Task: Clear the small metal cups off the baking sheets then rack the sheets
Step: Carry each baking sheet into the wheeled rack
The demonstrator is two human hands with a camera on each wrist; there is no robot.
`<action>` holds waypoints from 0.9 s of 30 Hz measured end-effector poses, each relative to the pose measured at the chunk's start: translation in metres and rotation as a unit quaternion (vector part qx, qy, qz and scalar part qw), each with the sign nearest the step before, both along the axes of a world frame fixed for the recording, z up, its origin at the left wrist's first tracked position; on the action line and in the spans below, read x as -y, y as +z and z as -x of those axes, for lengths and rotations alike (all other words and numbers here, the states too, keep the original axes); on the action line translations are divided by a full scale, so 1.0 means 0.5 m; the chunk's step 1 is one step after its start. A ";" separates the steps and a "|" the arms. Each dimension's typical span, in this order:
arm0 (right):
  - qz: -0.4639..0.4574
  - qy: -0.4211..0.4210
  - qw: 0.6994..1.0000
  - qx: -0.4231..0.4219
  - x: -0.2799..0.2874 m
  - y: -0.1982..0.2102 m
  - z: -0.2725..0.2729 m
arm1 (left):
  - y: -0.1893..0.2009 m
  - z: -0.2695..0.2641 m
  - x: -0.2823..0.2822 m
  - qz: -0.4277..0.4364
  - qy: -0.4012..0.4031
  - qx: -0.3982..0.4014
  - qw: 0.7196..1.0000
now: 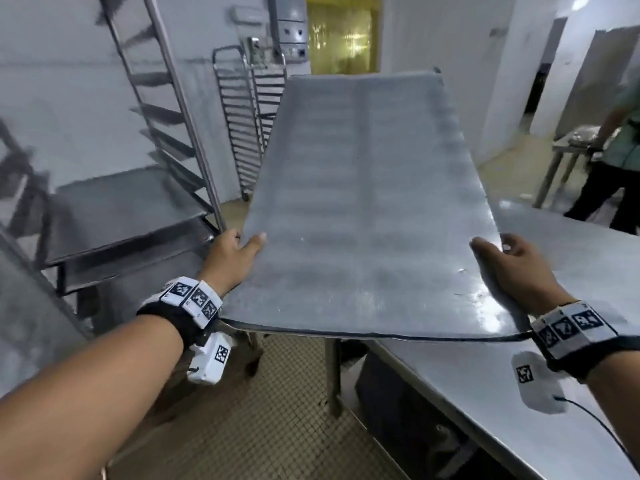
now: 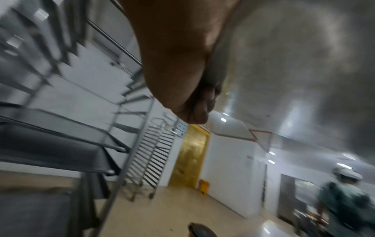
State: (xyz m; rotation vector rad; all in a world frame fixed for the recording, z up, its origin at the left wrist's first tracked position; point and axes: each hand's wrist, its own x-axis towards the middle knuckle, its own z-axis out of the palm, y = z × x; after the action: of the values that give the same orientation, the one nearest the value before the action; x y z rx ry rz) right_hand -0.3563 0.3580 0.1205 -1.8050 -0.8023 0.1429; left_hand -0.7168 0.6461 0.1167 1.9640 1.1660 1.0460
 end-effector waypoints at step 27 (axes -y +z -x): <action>0.171 0.426 0.885 -0.079 -0.205 -0.178 0.264 | -0.259 0.426 0.494 0.186 0.325 0.076 0.924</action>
State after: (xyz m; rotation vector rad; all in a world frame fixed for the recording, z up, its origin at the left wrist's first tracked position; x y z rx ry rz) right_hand -0.4882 0.4606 0.0317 -1.5990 -1.4726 1.0464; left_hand -0.9297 0.3989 -0.0126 1.1923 1.8319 1.1527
